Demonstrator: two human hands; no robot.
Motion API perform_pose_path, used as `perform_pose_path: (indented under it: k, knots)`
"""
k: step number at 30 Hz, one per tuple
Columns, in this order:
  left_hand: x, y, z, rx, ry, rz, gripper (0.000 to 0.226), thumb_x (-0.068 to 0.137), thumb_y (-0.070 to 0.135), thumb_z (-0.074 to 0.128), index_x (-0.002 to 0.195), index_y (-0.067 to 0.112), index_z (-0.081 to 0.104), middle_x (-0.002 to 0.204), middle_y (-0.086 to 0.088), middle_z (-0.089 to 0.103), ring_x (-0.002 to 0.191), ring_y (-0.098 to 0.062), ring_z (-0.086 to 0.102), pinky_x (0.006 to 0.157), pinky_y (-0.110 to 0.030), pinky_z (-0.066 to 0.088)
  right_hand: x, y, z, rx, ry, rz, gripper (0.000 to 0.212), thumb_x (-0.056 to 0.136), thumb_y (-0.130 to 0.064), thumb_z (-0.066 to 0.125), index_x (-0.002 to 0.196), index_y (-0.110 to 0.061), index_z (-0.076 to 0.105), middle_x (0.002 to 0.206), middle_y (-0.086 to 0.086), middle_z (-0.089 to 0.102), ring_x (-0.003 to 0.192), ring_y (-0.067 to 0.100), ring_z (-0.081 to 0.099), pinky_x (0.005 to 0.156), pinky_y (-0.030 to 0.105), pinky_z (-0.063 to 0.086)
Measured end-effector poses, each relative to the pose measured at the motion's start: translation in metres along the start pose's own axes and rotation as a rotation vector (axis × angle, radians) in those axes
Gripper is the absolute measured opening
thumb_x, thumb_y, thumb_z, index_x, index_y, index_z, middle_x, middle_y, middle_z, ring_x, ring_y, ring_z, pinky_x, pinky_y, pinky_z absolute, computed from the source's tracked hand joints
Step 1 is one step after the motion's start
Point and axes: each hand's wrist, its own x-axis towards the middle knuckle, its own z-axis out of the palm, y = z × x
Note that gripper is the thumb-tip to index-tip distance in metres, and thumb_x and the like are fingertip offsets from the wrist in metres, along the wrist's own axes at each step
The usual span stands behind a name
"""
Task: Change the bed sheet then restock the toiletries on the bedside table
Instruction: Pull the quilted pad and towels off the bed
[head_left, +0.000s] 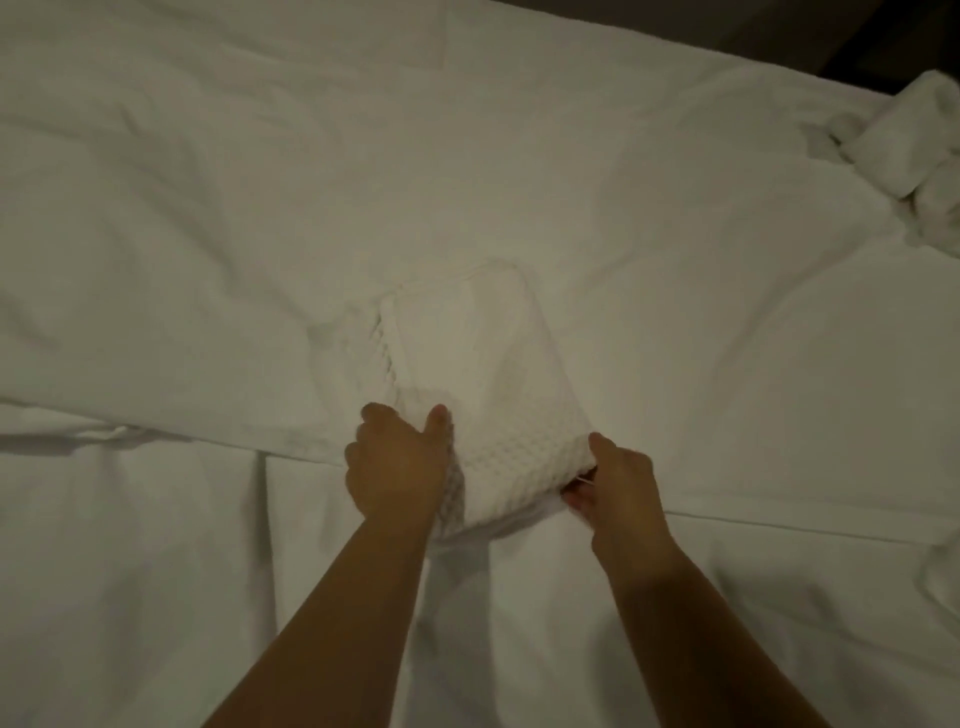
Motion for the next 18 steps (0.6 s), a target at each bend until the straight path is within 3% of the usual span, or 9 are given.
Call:
perform_pose_path:
  k: [2, 5, 7, 9, 12, 13, 15, 17, 18]
  knots:
    - [-0.006, 0.007, 0.003, 0.018, -0.021, 0.027, 0.052, 0.094, 0.045, 0.047, 0.124, 0.002, 0.046, 0.123, -0.016, 0.057, 0.115, -0.033, 0.053, 0.096, -0.039, 0.039, -0.006, -0.006, -0.004, 0.179, -0.104, 0.144, 0.016, 0.098, -0.013, 0.043, 0.094, -0.005, 0.057, 0.089, 0.017, 0.06, 0.086, 0.029, 0.059, 0.084, 0.036, 0.051]
    - [-0.014, -0.003, 0.004, -0.167, 0.094, 0.08, 0.035, 0.1, 0.029, 0.038, 0.101, -0.001, 0.056, 0.108, -0.023, 0.062, 0.102, -0.036, 0.058, 0.088, -0.038, 0.042, -0.009, 0.01, -0.012, 0.474, -0.171, 0.16, 0.027, 0.1, -0.006, 0.031, 0.12, 0.001, 0.048, 0.103, 0.02, 0.058, 0.097, 0.029, 0.054, 0.099, 0.04, 0.041]
    - [-0.021, -0.017, 0.004, -0.212, 0.163, 0.052, 0.032, 0.101, 0.024, 0.033, 0.087, 0.001, 0.05, 0.097, -0.026, 0.062, 0.092, -0.037, 0.058, 0.079, -0.037, 0.039, -0.01, 0.03, -0.012, 0.265, -0.152, -0.033, 0.03, 0.095, 0.004, 0.038, 0.123, 0.0, 0.049, 0.109, 0.016, 0.061, 0.095, 0.025, 0.057, 0.091, 0.029, 0.047]
    - [-0.024, -0.027, 0.006, -0.202, 0.158, 0.013, 0.03, 0.102, 0.022, 0.032, 0.084, 0.003, 0.046, 0.092, -0.023, 0.06, 0.084, -0.032, 0.054, 0.073, -0.033, 0.033, -0.009, 0.046, -0.01, -0.064, -0.056, -0.227, 0.024, 0.09, 0.006, 0.048, 0.103, -0.013, 0.055, 0.094, 0.002, 0.063, 0.084, 0.016, 0.059, 0.073, 0.012, 0.046]
    - [-0.02, -0.032, 0.01, -0.159, 0.142, 0.048, 0.031, 0.102, 0.023, 0.031, 0.082, 0.003, 0.044, 0.08, -0.015, 0.054, 0.076, -0.028, 0.05, 0.07, -0.032, 0.033, 0.002, 0.058, -0.013, -0.473, 0.057, -0.446, 0.016, 0.09, -0.005, 0.053, 0.097, -0.018, 0.058, 0.096, 0.005, 0.061, 0.089, 0.021, 0.059, 0.068, 0.017, 0.038]
    - [-0.022, -0.034, 0.011, -0.137, 0.154, 0.068, 0.031, 0.102, 0.025, 0.03, 0.082, 0.004, 0.043, 0.076, -0.014, 0.053, 0.075, -0.029, 0.053, 0.069, -0.033, 0.035, 0.01, 0.058, -0.019, -0.523, 0.153, -0.49, 0.017, 0.09, -0.002, 0.05, 0.097, -0.012, 0.062, 0.098, 0.011, 0.06, 0.091, 0.027, 0.058, 0.071, 0.017, 0.034]
    - [-0.03, -0.039, 0.015, -0.079, 0.193, 0.097, 0.031, 0.102, 0.026, 0.029, 0.084, 0.004, 0.043, 0.072, -0.012, 0.051, 0.072, -0.03, 0.054, 0.065, -0.033, 0.035, 0.019, 0.038, -0.021, -0.359, 0.278, -0.545, 0.021, 0.088, 0.005, 0.047, 0.096, -0.004, 0.064, 0.099, 0.015, 0.058, 0.089, 0.027, 0.058, 0.072, 0.012, 0.033]
    - [-0.035, -0.042, 0.02, -0.022, 0.218, 0.089, 0.029, 0.102, 0.026, 0.029, 0.087, 0.005, 0.042, 0.072, -0.011, 0.048, 0.069, -0.026, 0.047, 0.064, -0.032, 0.031, 0.022, 0.008, -0.011, -0.252, 0.126, -0.626, 0.015, 0.09, -0.004, 0.055, 0.102, -0.008, 0.062, 0.105, 0.009, 0.055, 0.097, 0.023, 0.057, 0.08, 0.012, 0.039]
    - [-0.035, -0.043, 0.022, -0.007, 0.223, 0.069, 0.028, 0.102, 0.026, 0.029, 0.088, 0.006, 0.042, 0.074, -0.012, 0.048, 0.07, -0.025, 0.045, 0.064, -0.032, 0.03, 0.025, -0.006, -0.002, -0.362, -0.015, -0.66, 0.021, 0.09, -0.015, 0.06, 0.111, -0.013, 0.06, 0.113, 0.006, 0.053, 0.107, 0.023, 0.055, 0.089, 0.018, 0.041]
